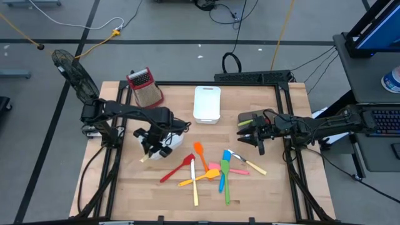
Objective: Pick & Place Kitchen Items
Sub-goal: Put the white table knife into the bottom white bin
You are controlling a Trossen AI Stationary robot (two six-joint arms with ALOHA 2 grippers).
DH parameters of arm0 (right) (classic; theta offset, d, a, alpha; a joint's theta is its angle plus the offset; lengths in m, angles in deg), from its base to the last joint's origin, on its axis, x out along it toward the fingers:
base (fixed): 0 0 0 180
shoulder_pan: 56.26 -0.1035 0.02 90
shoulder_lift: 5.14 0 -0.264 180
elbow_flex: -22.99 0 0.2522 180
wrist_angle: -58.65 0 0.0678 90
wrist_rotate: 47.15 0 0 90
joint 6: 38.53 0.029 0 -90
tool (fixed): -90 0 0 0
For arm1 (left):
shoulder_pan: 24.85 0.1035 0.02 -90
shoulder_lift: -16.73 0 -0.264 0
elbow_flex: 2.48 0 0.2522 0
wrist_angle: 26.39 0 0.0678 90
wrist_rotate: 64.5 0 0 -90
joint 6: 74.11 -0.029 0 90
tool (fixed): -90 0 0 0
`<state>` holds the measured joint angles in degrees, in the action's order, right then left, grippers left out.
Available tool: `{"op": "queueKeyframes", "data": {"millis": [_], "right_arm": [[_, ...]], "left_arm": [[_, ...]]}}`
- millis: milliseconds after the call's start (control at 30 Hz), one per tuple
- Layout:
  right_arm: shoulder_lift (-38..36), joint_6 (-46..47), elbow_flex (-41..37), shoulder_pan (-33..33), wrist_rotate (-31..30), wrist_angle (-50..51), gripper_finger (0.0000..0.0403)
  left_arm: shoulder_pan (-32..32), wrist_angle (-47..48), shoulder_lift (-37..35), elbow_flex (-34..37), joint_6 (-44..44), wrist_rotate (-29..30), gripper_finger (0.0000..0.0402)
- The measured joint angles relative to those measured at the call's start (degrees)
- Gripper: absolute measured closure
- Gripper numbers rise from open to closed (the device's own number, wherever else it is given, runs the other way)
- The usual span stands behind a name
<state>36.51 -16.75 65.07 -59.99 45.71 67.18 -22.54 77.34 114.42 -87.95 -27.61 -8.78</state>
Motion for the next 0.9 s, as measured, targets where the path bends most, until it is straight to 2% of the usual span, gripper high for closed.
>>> {"op": "queueKeyframes", "data": {"millis": [300, 400, 767, 900], "right_arm": [[0.0, -0.1, 0.0, 0.0, 0.0, 0.0, 0.0261], [0.0, -0.1, 0.0, 0.0, 0.0, 0.0, 0.0261], [0.0, 1.2, 0.0, 0.0, 0.0, 0.0, 0.0261], [0.0, 1.3, 0.0, 0.0, 0.0, 0.0, 0.0261]], "left_arm": [[0.4, 0.0, 0.0, 2.3, -1.9, 0.7, 0.0355], [1.8, 0.0, 0.0, 2.3, -2.0, 3.0, 0.0355], [7.2, 0.0, 0.0, 2.3, -5.7, 3.4, 0.0354], [7.7, 0.0, 0.0, 2.4, -6.2, 3.9, 0.033]]}}
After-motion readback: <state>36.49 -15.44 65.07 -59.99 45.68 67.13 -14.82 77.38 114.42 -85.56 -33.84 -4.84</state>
